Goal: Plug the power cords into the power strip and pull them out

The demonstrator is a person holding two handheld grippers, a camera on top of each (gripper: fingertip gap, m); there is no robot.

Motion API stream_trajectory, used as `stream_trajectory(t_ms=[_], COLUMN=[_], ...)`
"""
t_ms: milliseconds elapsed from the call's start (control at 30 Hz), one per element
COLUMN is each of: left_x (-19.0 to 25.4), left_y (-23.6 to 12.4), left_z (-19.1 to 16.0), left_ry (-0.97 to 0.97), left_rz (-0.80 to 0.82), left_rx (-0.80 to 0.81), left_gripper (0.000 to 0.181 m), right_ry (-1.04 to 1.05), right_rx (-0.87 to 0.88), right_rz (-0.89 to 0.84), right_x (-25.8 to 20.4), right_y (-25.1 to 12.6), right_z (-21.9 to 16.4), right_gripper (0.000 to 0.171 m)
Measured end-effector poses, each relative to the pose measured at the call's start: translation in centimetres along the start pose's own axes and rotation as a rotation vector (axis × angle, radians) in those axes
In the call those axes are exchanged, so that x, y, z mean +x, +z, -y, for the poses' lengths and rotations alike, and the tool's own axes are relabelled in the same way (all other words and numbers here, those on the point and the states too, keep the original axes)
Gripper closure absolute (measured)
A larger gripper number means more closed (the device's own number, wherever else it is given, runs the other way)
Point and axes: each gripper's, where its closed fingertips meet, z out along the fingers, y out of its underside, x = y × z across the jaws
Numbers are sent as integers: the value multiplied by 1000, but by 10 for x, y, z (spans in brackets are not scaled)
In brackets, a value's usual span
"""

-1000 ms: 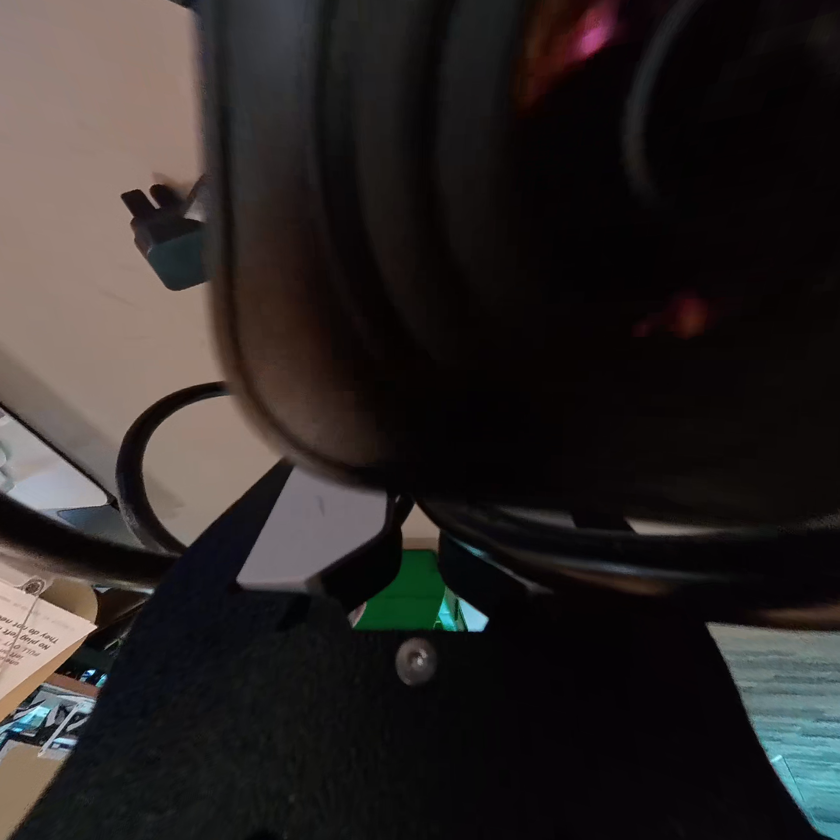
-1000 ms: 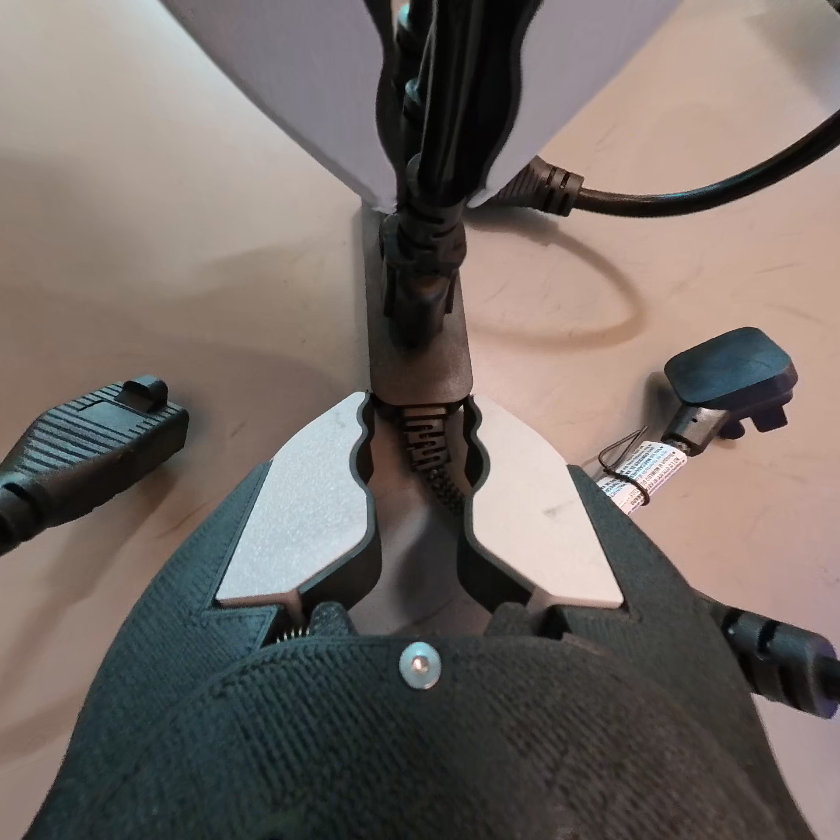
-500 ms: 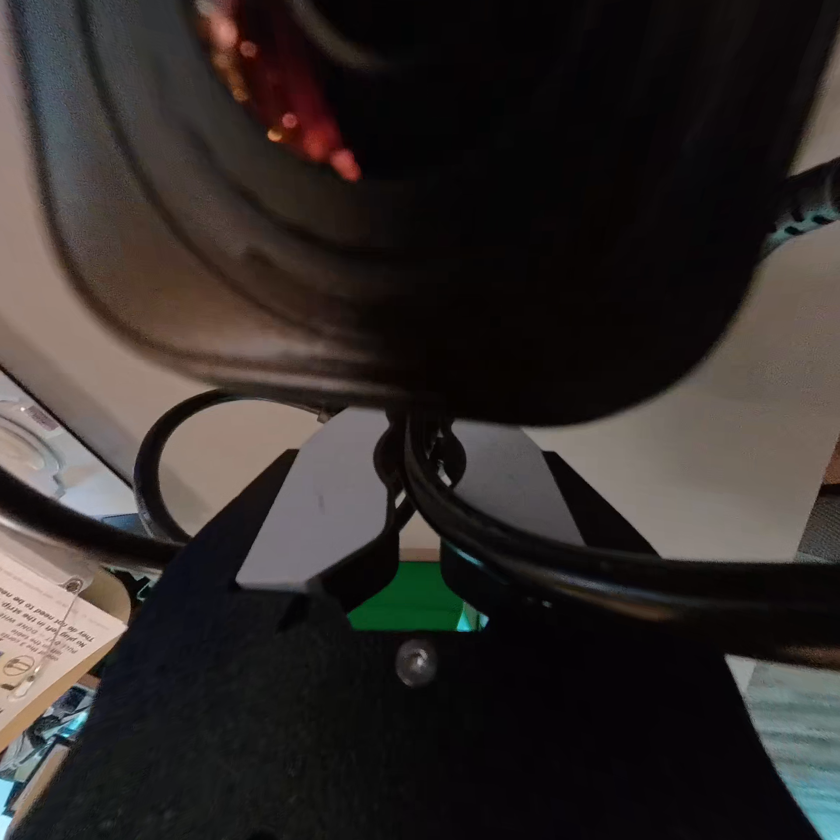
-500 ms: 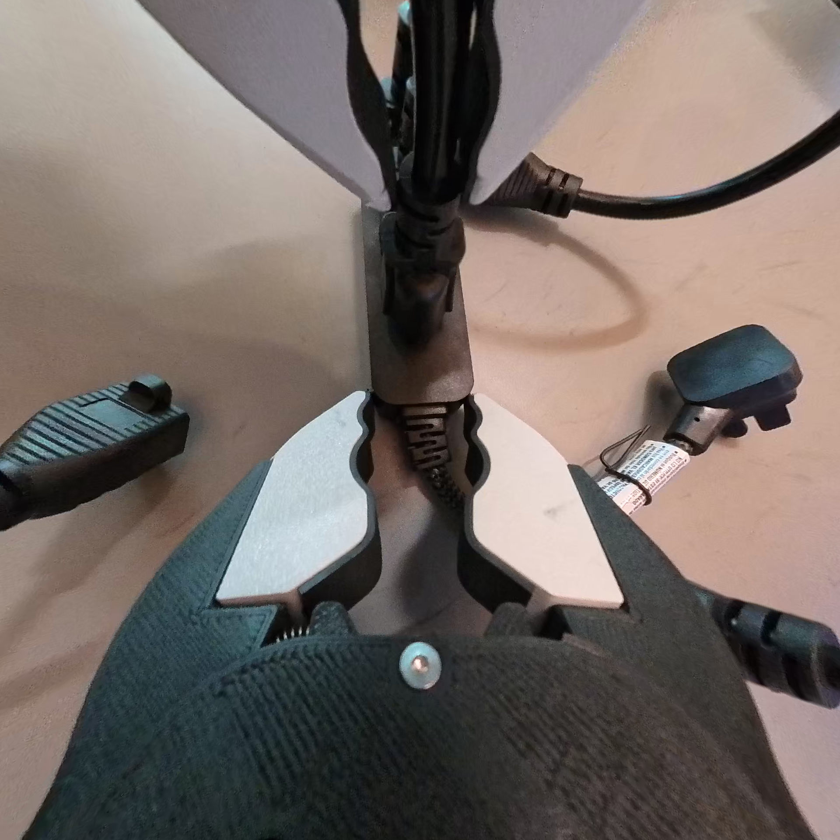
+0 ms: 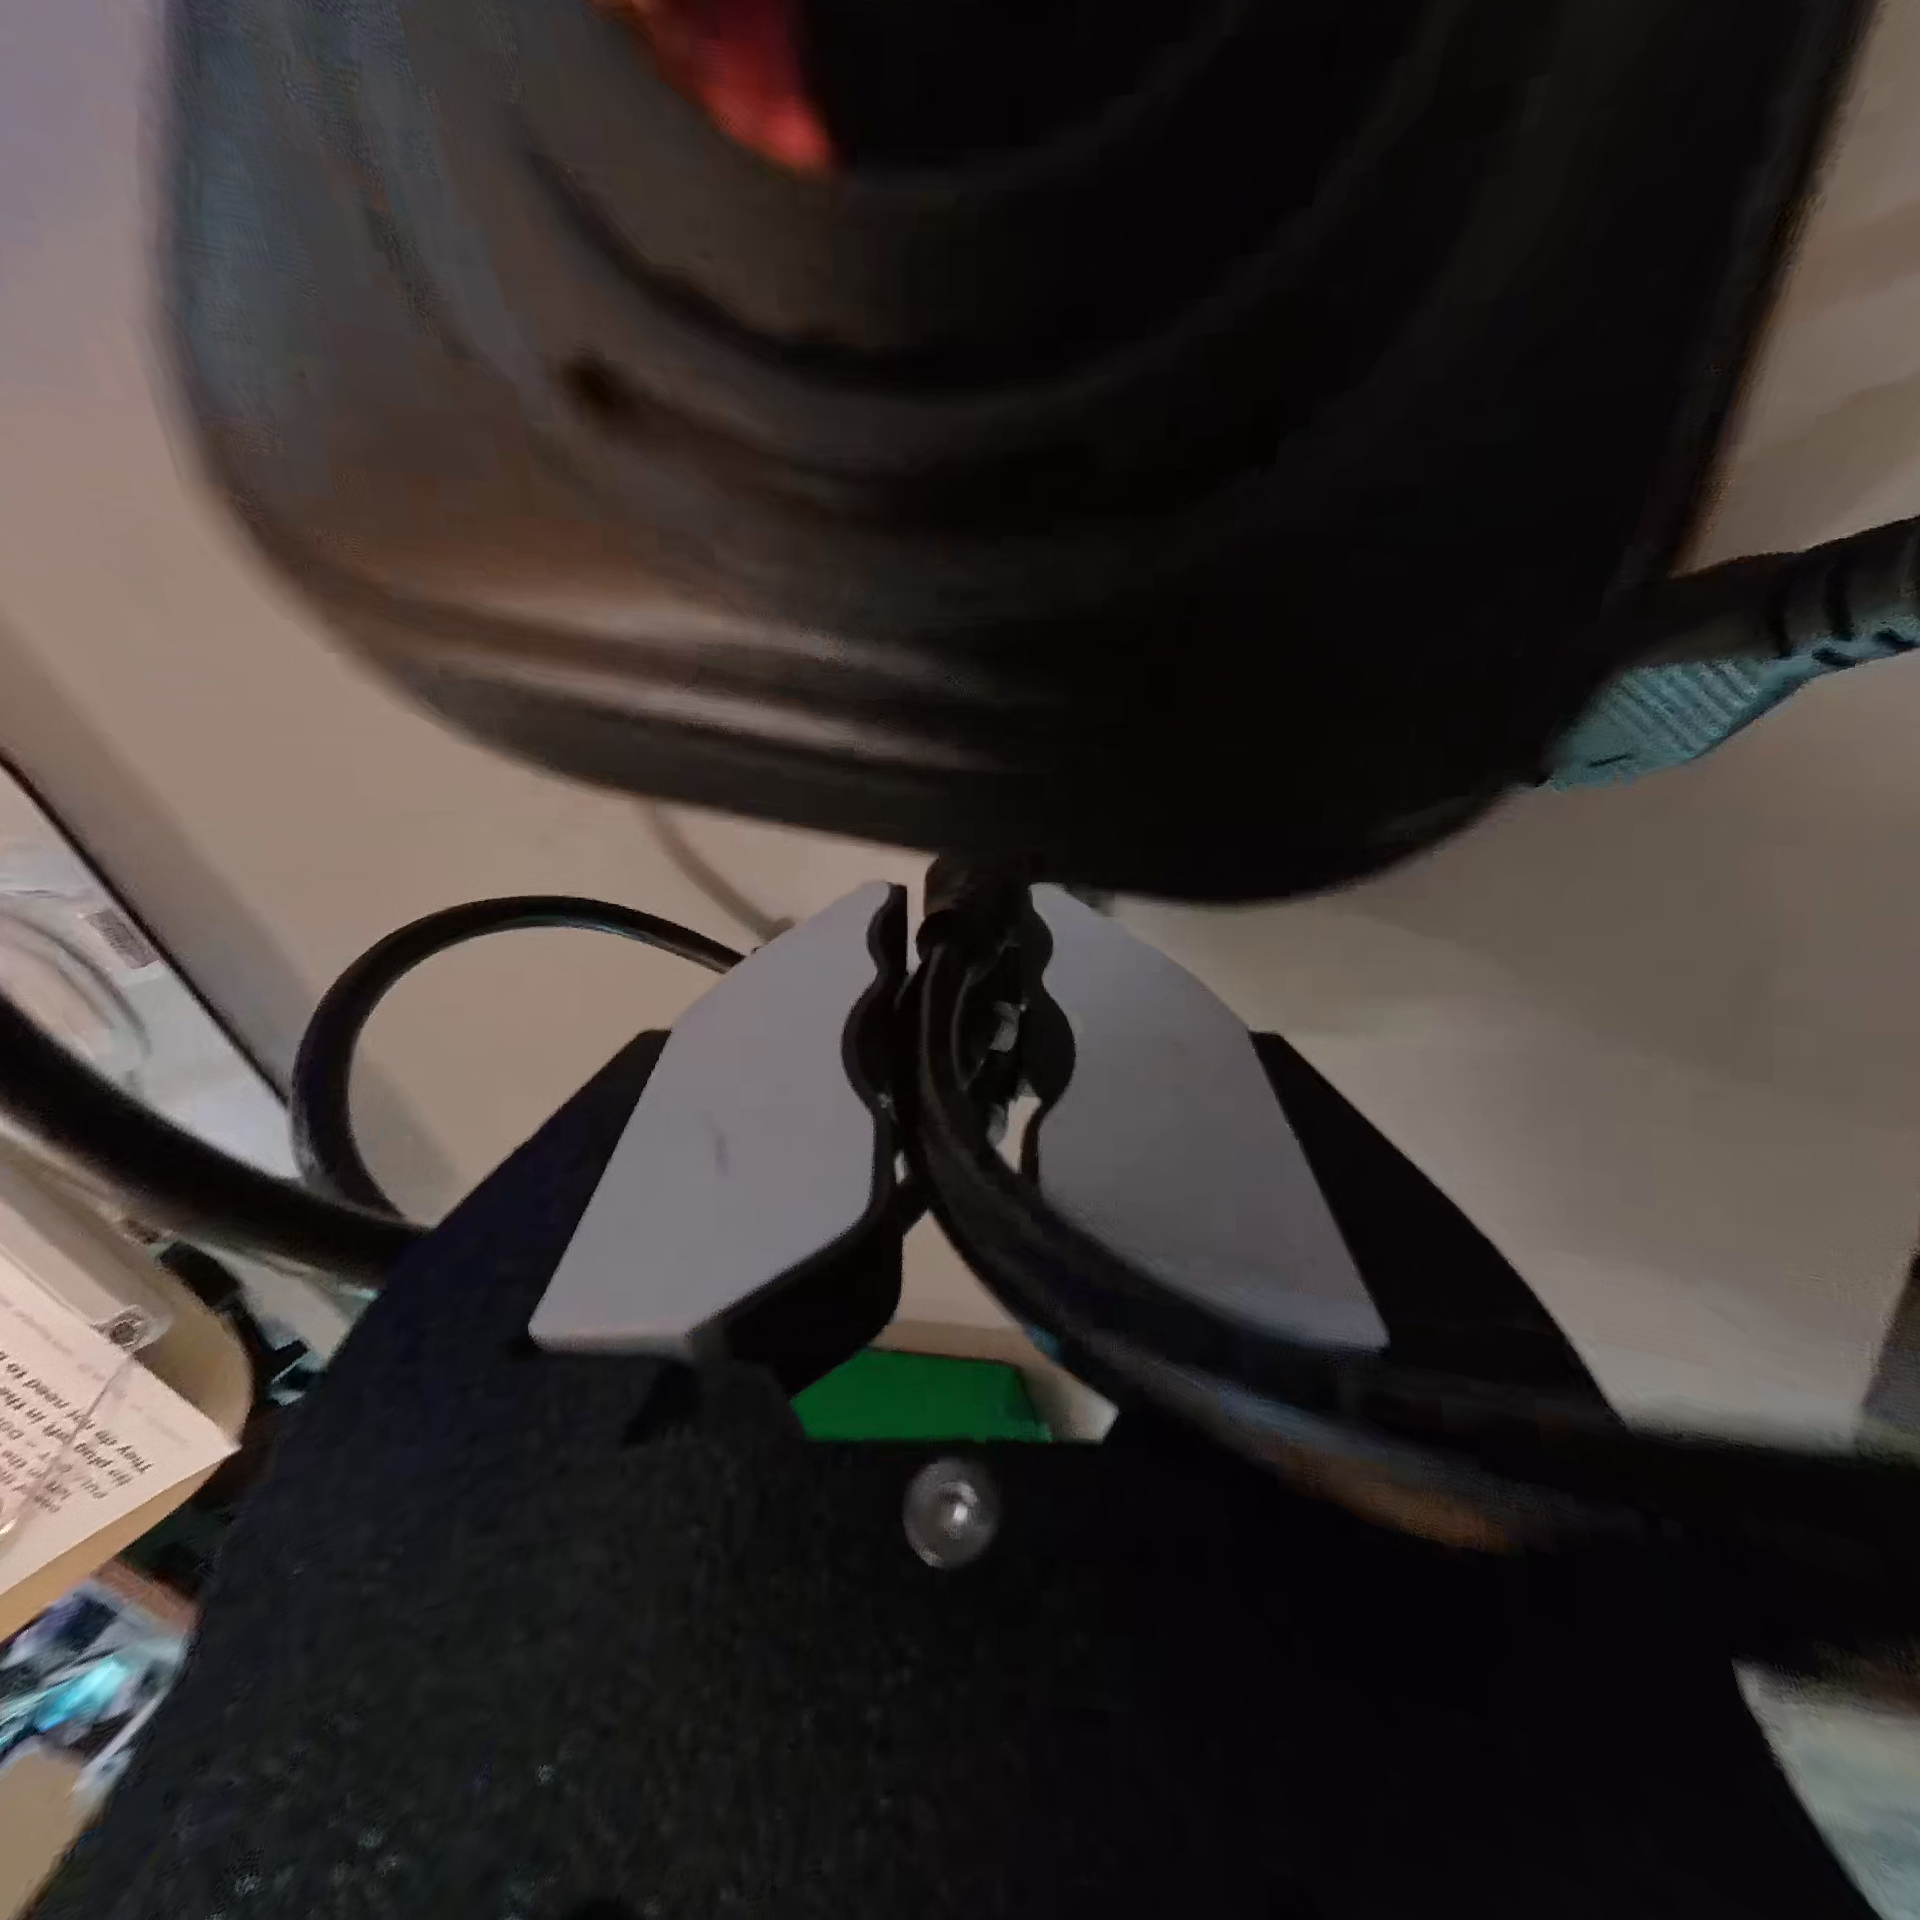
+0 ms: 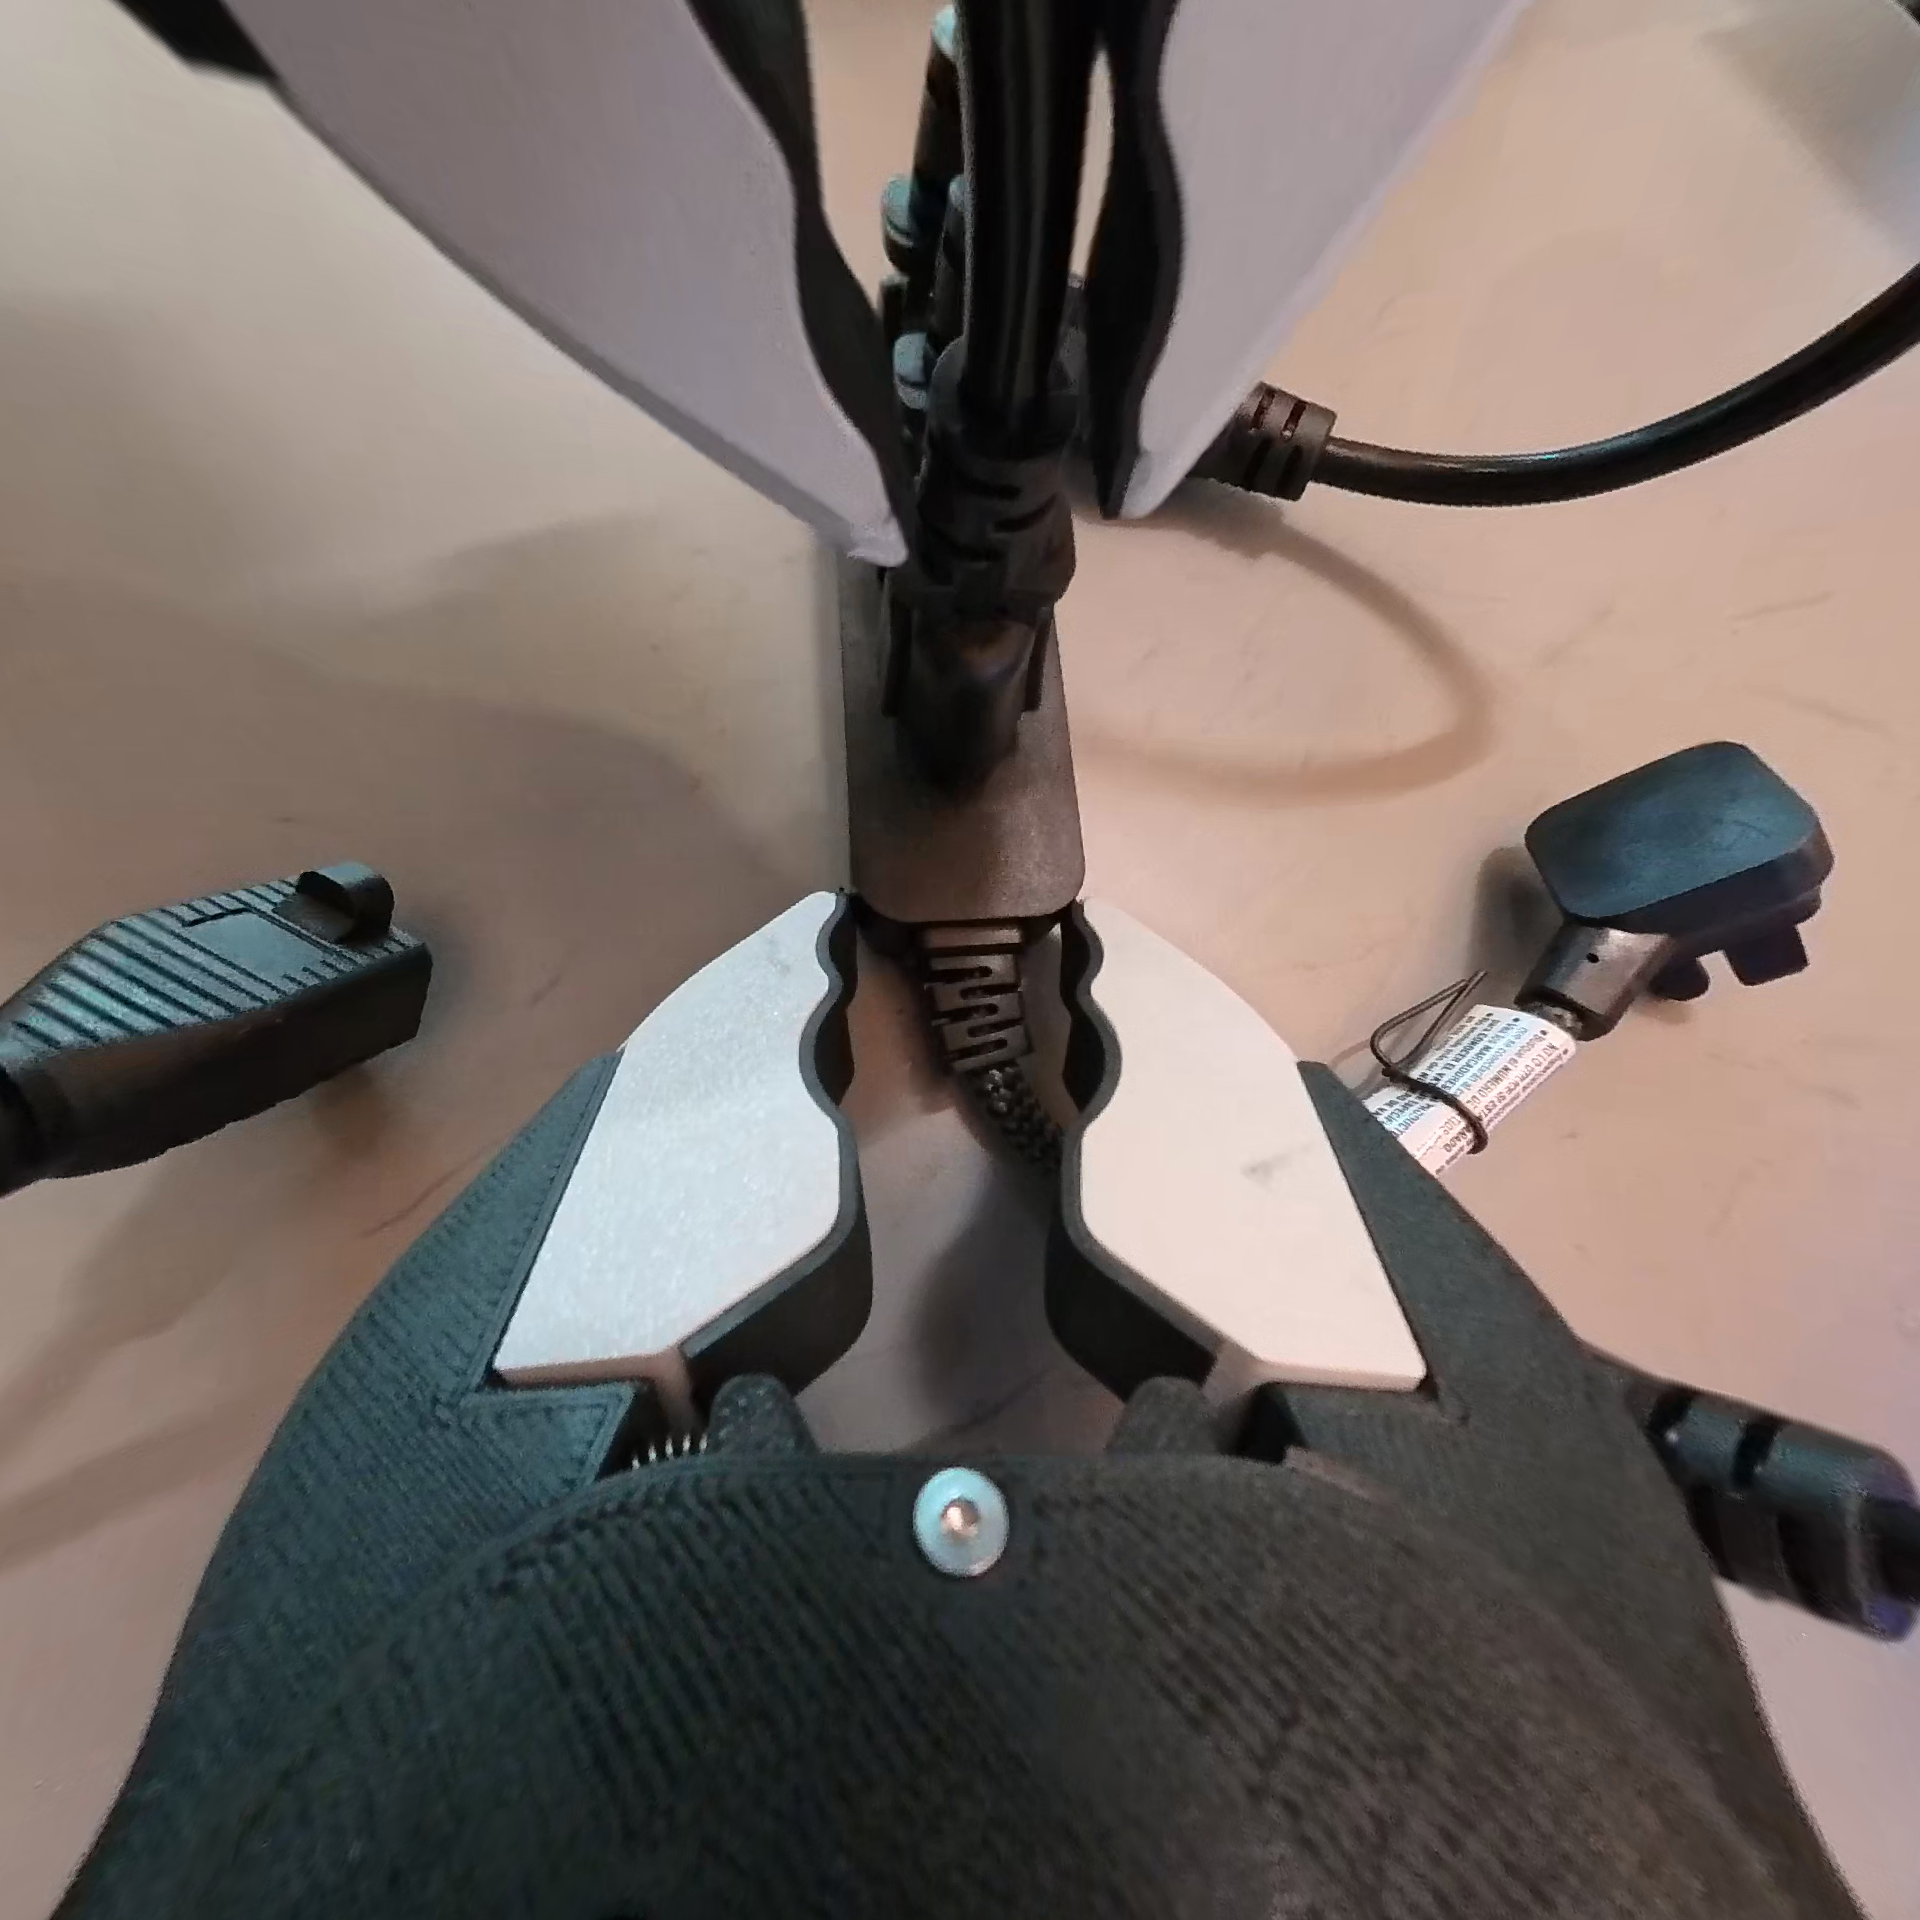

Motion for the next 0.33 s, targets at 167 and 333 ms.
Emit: stream_trajectory(t_ms=[167, 333], left_x=[1, 2], left_y=[2, 2], left_z=[-3, -4], left_ry=[52, 105], left_rz=[-55, -100], left_rx=[-48, -81], left_gripper=[165, 169], right_ry=[-4, -6], right_rx=[-1, -2], right_rz=[-3, -5], right_x=[0, 0], right_y=[0, 1], right_z=[0, 0], right_gripper=[133, 133])
